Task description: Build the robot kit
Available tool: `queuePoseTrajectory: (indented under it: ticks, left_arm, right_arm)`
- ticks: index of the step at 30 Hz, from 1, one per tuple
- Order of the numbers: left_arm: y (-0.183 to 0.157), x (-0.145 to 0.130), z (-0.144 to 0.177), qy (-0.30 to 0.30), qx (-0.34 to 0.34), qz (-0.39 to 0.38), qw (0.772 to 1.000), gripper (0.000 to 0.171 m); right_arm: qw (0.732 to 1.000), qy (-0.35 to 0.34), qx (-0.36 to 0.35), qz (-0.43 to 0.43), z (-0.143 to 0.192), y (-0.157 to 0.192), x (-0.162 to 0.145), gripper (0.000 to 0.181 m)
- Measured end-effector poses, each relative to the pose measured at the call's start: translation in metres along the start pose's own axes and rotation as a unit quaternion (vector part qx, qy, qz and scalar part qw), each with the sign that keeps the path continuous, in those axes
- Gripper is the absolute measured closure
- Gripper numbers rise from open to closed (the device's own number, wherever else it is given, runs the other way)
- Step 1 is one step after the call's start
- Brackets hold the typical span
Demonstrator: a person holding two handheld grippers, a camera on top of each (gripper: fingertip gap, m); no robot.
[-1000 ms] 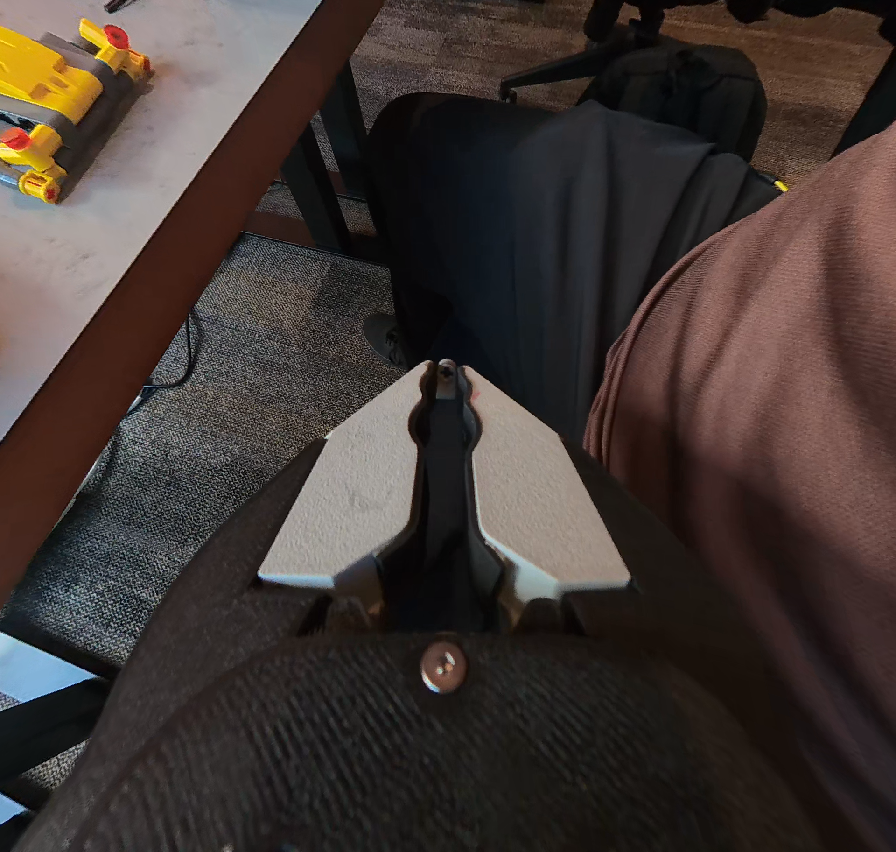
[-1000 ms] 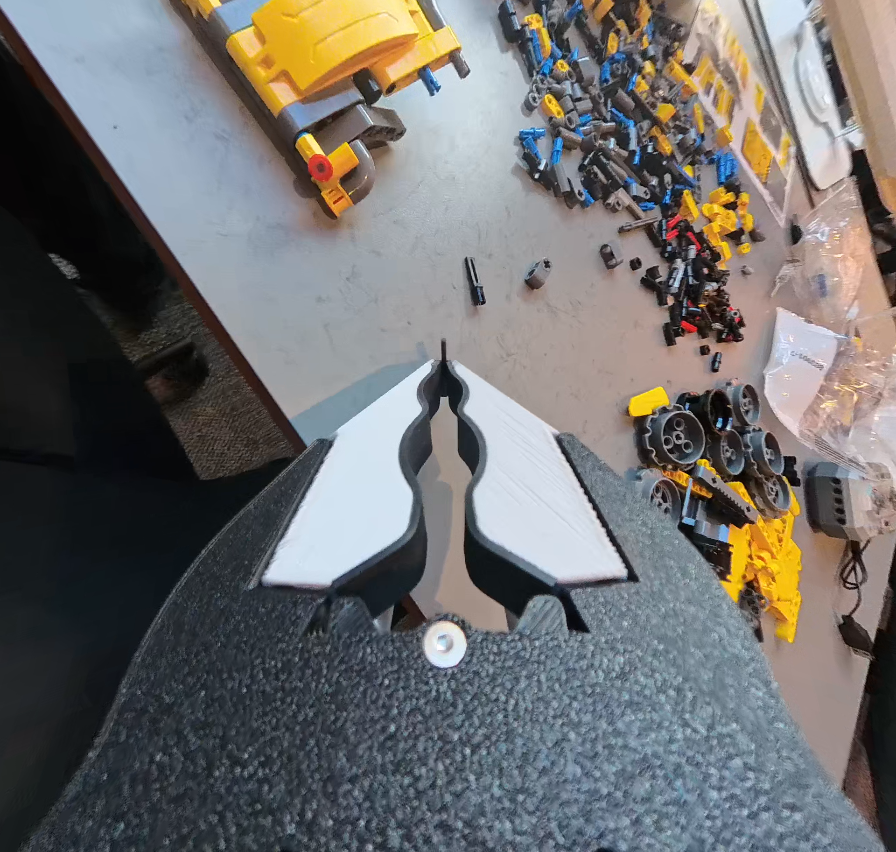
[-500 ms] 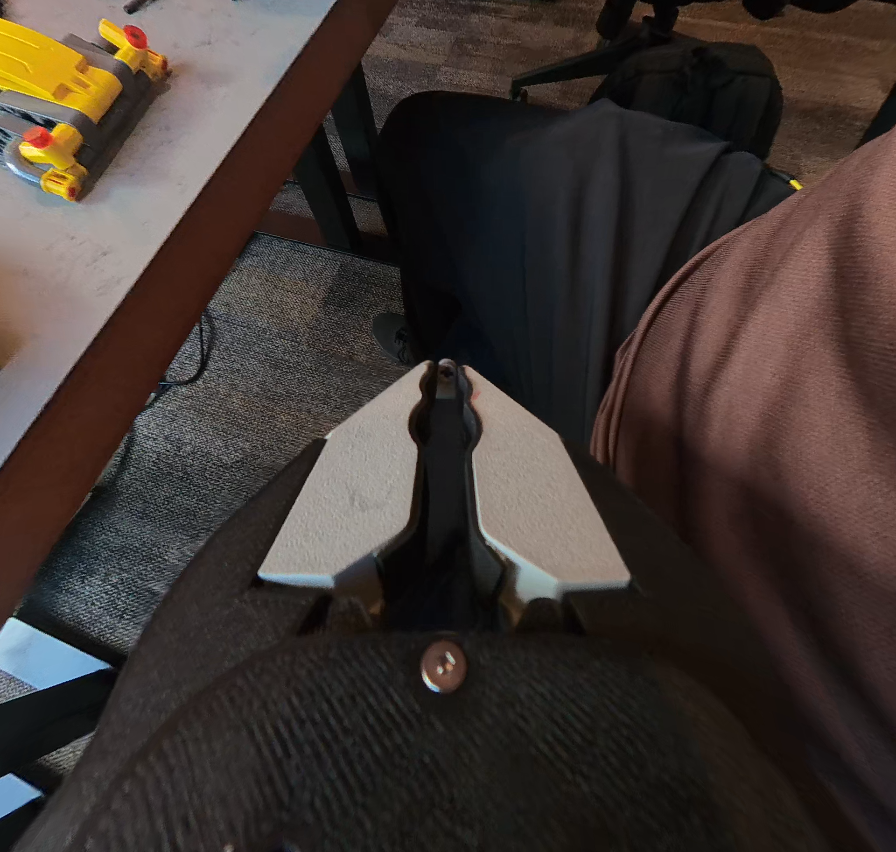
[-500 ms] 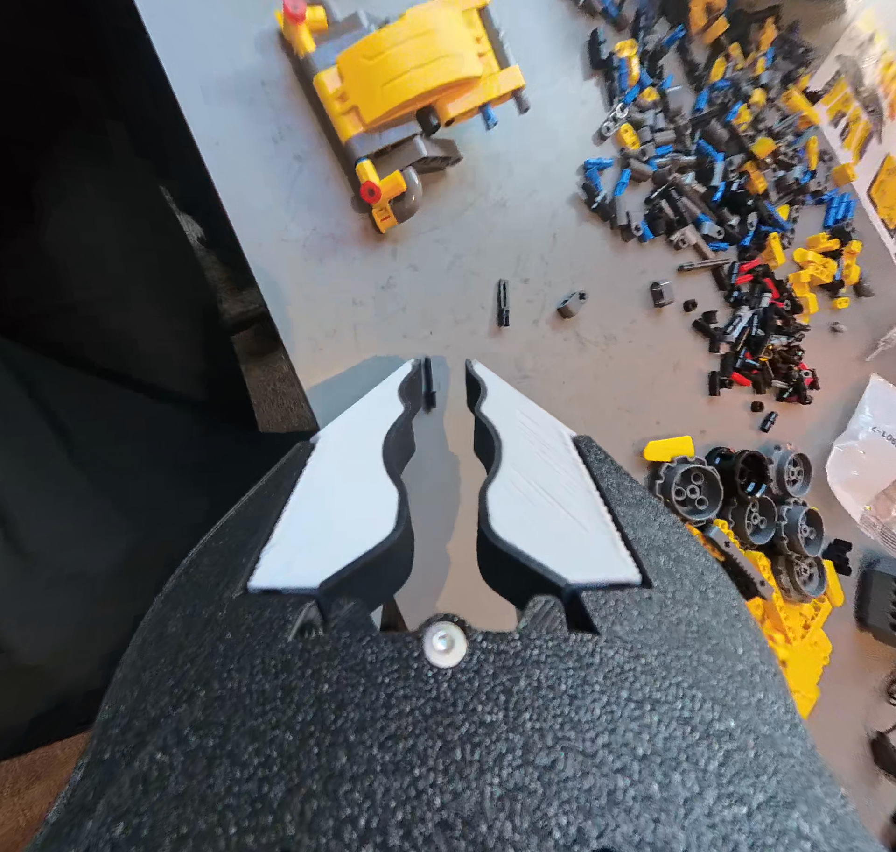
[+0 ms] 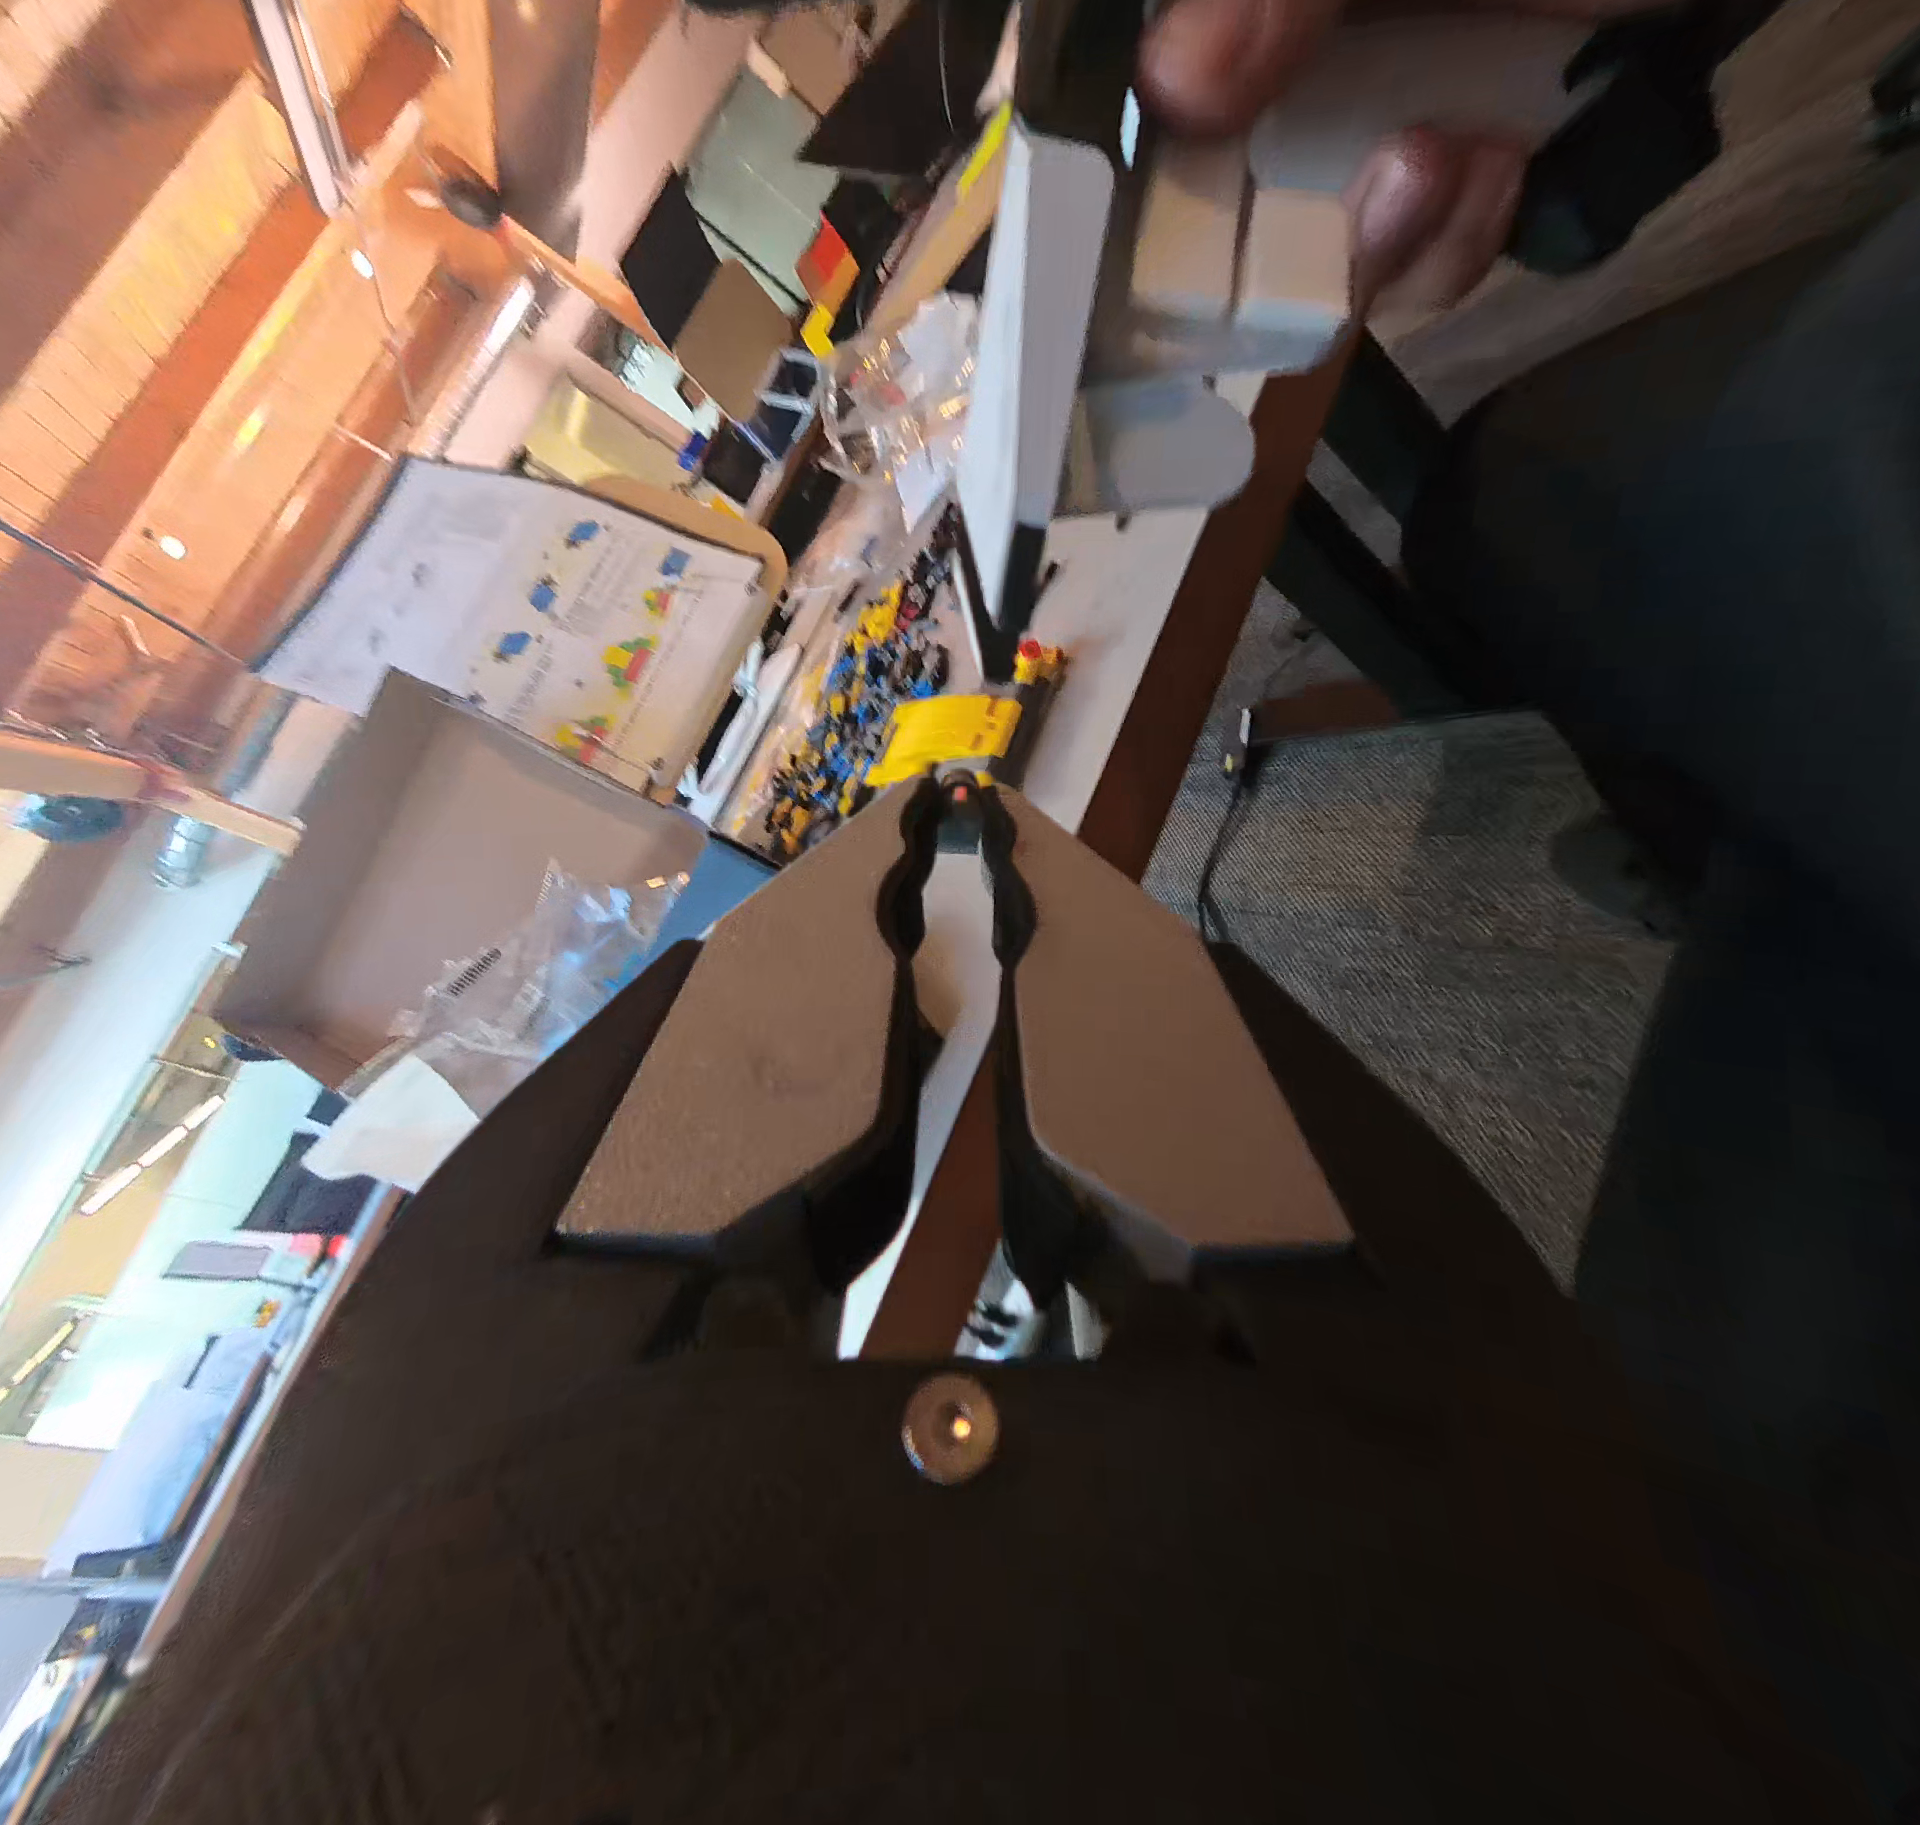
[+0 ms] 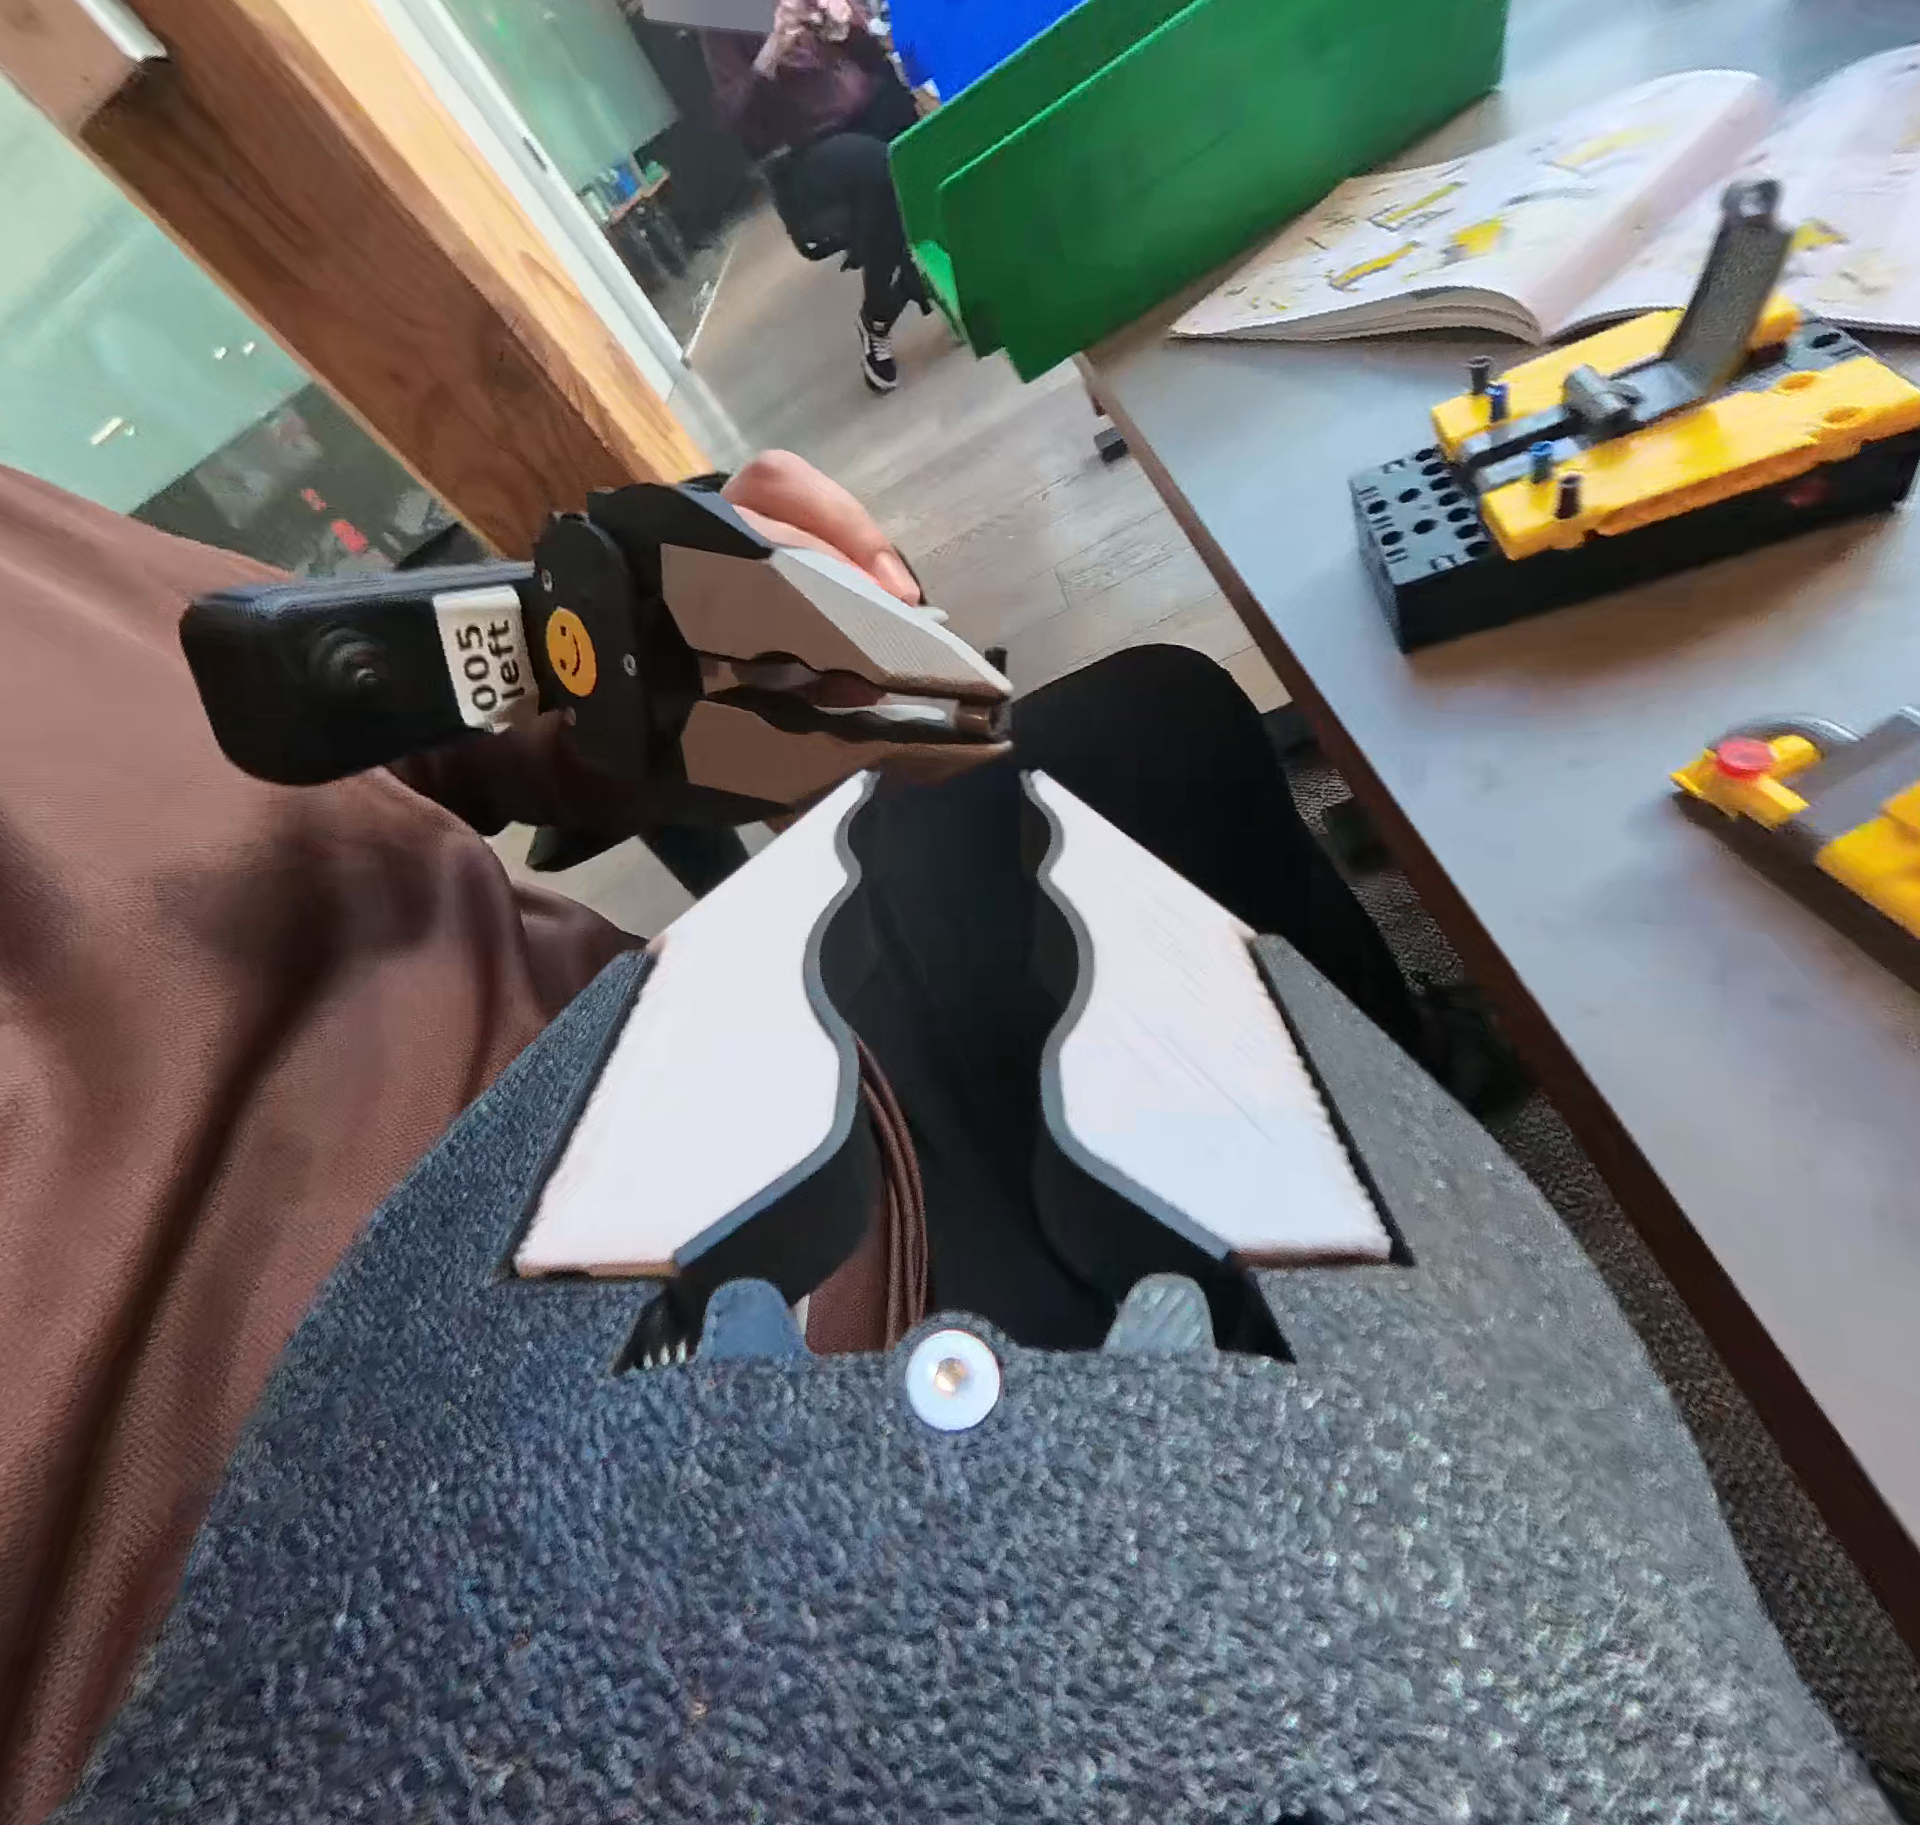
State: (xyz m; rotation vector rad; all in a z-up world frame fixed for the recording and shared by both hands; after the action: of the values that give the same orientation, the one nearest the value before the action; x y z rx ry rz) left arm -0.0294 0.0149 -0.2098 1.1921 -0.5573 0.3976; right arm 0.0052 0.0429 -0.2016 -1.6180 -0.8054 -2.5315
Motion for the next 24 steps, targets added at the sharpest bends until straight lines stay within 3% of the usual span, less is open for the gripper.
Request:
queuePoseTrajectory:
  ticks: [3, 9, 16, 24]
  left_arm:
    - [0.004, 0.017, 0.013, -0.05, 0.026, -0.042, 0.997, 0.167]
    - [-0.018, 0.042, 0.021, -0.121, -0.008, -0.095, 0.988, 0.167]
    - [-0.028, 0.049, 0.019, -0.145, -0.031, -0.088, 0.985, 0.167]
    - [-0.03, 0.047, 0.017, -0.146, -0.045, -0.068, 0.986, 0.167]
  right_arm:
    - [0.999, -0.01, 0.049, 0.013, 0.002, 0.01, 0.0, 0.158]
    - [0.988, -0.038, 0.118, 0.093, 0.015, 0.028, 0.005, 0.156]
    - [0.983, 0.009, 0.147, 0.11, 0.004, 0.04, -0.013, 0.162]
    - [0.981, -0.001, 0.169, 0.094, 0.003, 0.039, -0.016, 0.169]
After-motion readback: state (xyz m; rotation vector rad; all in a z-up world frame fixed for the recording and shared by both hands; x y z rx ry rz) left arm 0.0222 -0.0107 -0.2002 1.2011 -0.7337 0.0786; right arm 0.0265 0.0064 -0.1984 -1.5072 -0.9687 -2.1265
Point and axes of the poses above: each gripper's, where its closed fingertips meet, z back along the fingers, x out of its top, y = z × x across the jaws, the point moved 2 cm from there along z, back along the fingers, and after that the axes turned 10 degrees about -x, right-handed, at the moved point
